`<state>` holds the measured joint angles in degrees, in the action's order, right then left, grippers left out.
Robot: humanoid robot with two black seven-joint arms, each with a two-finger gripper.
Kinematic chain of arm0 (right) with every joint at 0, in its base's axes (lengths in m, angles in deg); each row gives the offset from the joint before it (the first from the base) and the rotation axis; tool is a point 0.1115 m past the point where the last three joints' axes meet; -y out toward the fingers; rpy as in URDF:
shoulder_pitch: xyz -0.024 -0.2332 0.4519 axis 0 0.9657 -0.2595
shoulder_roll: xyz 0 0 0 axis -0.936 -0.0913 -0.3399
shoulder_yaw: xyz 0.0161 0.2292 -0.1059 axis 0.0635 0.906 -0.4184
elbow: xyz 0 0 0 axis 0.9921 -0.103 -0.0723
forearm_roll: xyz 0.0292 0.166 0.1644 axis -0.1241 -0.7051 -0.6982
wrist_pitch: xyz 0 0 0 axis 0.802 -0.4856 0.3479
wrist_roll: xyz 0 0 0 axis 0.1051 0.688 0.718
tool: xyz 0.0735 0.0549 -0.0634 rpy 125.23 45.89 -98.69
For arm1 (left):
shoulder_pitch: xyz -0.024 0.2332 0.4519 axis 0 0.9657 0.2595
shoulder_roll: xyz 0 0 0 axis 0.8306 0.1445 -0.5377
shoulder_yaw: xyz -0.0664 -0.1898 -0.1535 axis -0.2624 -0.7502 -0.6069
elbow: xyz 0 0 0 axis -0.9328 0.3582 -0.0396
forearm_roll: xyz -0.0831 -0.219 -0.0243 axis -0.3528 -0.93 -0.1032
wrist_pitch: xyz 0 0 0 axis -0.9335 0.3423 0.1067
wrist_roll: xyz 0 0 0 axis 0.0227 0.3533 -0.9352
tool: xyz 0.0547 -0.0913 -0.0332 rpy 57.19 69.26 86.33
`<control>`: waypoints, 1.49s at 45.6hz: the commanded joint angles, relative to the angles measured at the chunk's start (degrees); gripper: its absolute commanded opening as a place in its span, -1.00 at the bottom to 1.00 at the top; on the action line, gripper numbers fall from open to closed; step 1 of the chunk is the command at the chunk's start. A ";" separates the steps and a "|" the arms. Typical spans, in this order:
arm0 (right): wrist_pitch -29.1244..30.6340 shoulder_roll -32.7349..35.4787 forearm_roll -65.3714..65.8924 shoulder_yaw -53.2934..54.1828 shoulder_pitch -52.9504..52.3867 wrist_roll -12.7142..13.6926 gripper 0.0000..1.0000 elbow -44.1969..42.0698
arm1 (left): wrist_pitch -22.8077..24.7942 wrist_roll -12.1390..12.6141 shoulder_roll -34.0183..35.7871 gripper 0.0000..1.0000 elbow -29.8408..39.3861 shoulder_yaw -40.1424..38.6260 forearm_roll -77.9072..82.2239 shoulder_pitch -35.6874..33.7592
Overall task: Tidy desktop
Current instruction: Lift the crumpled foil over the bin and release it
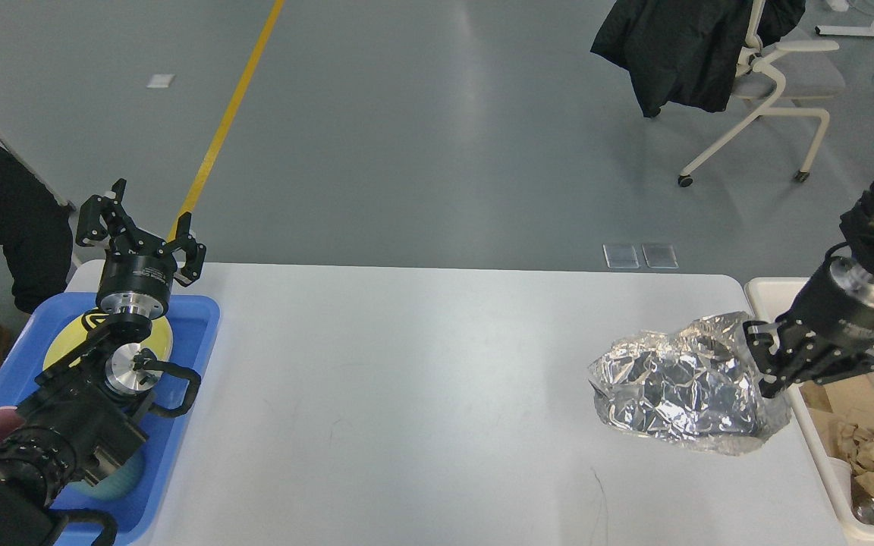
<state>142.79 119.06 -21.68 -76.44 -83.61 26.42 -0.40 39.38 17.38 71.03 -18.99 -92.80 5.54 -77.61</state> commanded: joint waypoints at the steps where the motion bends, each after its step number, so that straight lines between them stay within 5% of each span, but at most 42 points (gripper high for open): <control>1: 0.35 -0.08 -0.09 -0.99 -7.05 0.00 -1.00 -0.10 | 0.00 0.00 0.00 0.93 0.00 0.00 0.00 0.00; 20: 0.35 -0.17 -0.10 -3.18 -12.68 0.09 -1.00 -1.94 | 0.00 0.00 0.00 0.93 0.00 0.00 0.00 0.00; 38: 0.35 0.36 2.89 -16.11 4.70 -0.09 -1.00 -37.80 | 0.00 0.00 0.00 0.93 0.00 0.00 0.00 0.00; 54: -35.38 -4.82 4.39 -12.95 34.94 -0.26 -1.00 -40.27 | 0.00 0.00 0.00 0.93 0.00 0.00 0.00 0.00; 68: -39.53 -11.77 4.39 -11.63 47.00 -0.44 -1.00 -47.21 | 0.00 0.00 0.00 0.93 0.00 0.00 0.00 0.00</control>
<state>103.92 108.58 -17.24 -88.84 -38.73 26.05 -46.62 39.38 17.38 71.03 -18.99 -92.80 5.54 -77.61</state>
